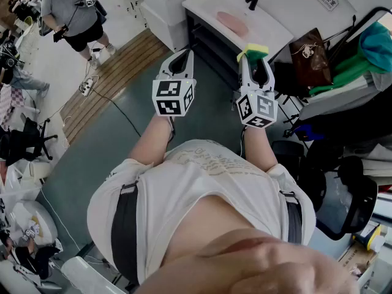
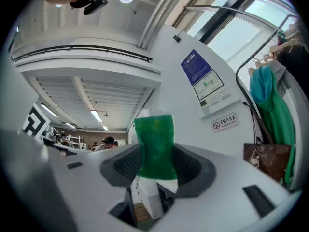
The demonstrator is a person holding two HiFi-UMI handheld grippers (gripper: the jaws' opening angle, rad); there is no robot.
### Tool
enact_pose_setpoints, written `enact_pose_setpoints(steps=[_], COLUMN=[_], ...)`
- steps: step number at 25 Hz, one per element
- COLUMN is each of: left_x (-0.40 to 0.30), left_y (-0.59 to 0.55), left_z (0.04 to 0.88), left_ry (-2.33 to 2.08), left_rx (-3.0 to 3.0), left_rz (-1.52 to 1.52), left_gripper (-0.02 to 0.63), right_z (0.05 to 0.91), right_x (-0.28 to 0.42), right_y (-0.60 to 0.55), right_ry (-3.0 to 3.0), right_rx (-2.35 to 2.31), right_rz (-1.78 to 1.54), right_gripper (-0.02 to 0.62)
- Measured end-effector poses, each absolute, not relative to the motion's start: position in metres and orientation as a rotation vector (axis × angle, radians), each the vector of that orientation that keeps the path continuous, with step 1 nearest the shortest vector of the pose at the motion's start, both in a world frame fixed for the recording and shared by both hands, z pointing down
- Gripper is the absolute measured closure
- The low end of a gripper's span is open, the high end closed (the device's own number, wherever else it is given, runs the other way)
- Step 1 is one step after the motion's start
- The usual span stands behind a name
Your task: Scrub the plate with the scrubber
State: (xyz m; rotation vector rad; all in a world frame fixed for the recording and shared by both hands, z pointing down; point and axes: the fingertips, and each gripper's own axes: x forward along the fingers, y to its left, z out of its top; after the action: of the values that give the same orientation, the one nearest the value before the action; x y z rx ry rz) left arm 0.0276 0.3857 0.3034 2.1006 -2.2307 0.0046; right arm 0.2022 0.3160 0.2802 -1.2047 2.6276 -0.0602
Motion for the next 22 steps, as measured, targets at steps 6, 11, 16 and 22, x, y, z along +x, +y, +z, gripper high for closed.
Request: enact_pose_setpoints(steps=[6,11,16,22], left_x=[0.027,0.022,0.021,0.014], left_y=[0.383,0.373,0.367,0.357], left_z=[0.301,0.304,0.307,0.312], left_ry=[-2.23,-2.199,-2.17,-2.127], left_rx=[2.097,2.093,2.114,2.136], left_rz=[0.001,-0.025,-0.023,-0.015], left_gripper=[0.584,0.584,0.584,0.584], right_z=[0.286,0.286,0.287,0.288], right_x=[0.2,0.195,0.188,0.179], right_y=[0.31,0.307,0.307,0.304], right_ry=[2.645,2.648,2.647,2.656], right_rx=[-1.218,-1.217,-1.228,-1.251], right_rz=[-0.062,-0.053,-0.04,-0.029], right_gripper=[0.394,0.394,0.388,0.387])
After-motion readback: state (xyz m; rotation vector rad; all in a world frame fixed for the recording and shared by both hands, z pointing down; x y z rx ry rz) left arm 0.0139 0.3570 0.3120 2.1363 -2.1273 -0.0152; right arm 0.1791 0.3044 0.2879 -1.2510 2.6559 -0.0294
